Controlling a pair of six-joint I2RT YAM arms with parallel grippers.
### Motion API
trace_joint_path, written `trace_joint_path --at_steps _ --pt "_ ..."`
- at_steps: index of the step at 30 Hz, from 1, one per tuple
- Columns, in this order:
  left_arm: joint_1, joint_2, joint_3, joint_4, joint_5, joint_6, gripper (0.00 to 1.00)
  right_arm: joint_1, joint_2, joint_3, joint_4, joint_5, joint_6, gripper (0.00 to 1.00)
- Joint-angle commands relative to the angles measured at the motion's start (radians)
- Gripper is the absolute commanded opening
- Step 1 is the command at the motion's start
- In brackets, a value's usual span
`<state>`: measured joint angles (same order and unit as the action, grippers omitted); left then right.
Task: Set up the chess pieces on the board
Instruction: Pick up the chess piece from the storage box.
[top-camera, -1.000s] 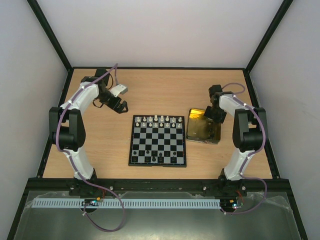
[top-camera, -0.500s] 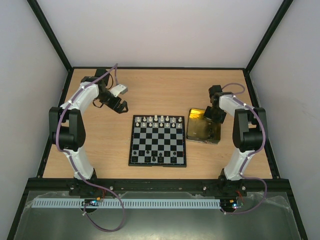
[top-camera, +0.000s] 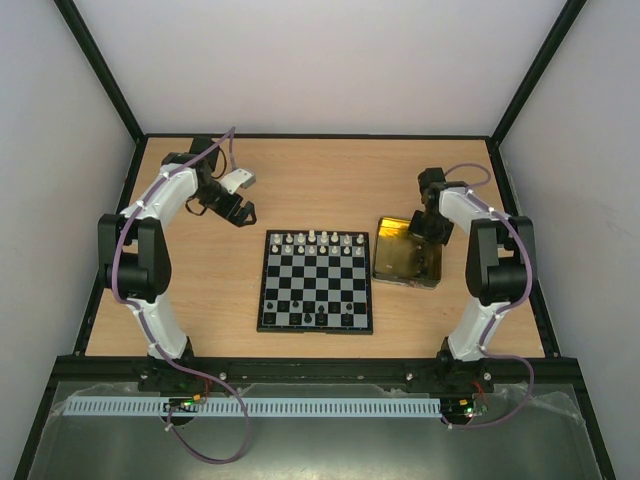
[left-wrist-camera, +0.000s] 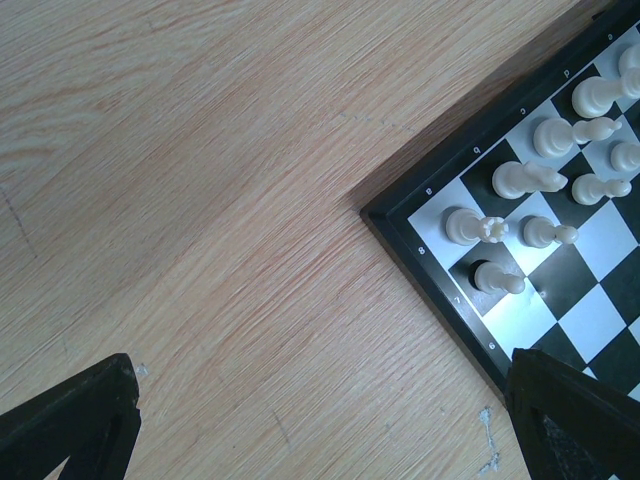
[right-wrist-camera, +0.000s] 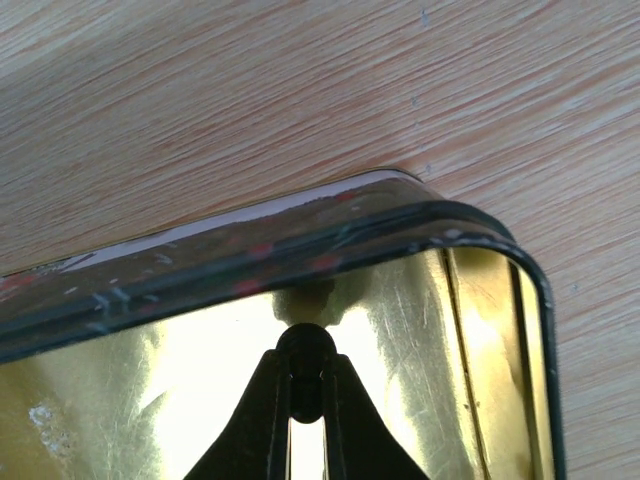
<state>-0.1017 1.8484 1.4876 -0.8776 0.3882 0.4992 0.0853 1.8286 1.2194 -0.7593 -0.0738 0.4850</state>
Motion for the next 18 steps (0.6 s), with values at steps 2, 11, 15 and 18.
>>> trace_joint_path --at_steps 2,11,15,18 --pt "-0.001 0.014 0.008 -0.014 0.006 -0.005 0.99 0.008 -0.070 0.033 -0.076 0.028 -0.015 0.02" --pt "-0.001 0.007 0.007 -0.015 0.004 -0.004 0.99 0.086 -0.138 0.100 -0.164 0.063 -0.005 0.02" --pt "-0.001 0.004 -0.002 -0.012 0.003 -0.005 0.99 0.128 -0.181 0.104 -0.192 0.070 0.010 0.02" --pt "-0.001 -0.006 -0.014 -0.006 0.002 -0.007 0.99 0.175 -0.217 0.102 -0.211 0.068 0.028 0.02"
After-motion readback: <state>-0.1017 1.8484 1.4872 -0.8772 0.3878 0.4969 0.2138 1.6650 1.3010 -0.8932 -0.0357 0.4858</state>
